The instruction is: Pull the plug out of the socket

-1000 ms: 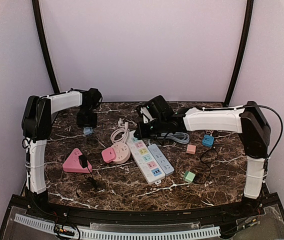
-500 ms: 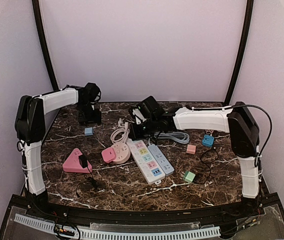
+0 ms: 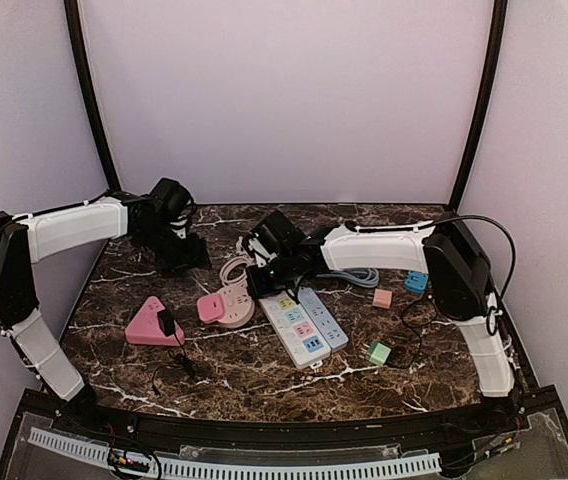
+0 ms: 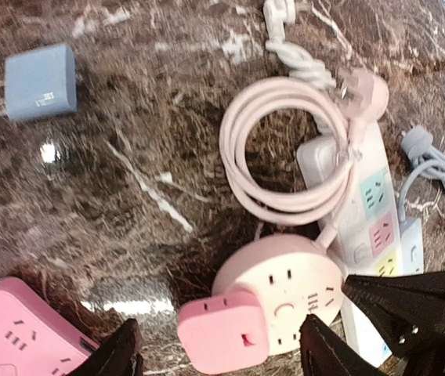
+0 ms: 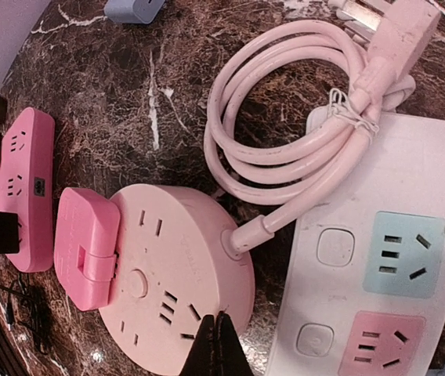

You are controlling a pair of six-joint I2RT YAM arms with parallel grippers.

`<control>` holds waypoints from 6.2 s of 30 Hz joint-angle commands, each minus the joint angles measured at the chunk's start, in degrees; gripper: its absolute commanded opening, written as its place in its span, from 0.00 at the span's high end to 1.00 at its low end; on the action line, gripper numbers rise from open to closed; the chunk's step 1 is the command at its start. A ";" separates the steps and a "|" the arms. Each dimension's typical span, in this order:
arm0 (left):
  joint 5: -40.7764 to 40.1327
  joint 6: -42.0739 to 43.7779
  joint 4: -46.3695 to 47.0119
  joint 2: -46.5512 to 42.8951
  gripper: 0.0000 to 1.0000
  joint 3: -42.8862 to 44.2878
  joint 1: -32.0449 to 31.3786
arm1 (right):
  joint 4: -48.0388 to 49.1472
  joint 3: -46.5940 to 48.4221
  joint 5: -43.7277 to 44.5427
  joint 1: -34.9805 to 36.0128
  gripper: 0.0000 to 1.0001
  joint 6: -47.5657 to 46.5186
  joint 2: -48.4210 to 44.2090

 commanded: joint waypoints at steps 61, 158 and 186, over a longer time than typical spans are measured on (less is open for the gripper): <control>19.08 -0.18 19.92 2.52 0.48 -16.55 7.28 | 1.89 2.13 0.62 -1.50 0.68 -2.82 0.01; 31.63 -5.94 38.21 -2.46 1.00 -22.90 3.56 | -6.19 11.62 0.15 2.56 0.97 -1.14 15.00; 37.98 -13.31 45.27 -4.86 1.00 -24.35 4.51 | -6.51 11.02 -0.47 2.56 0.97 -1.25 15.90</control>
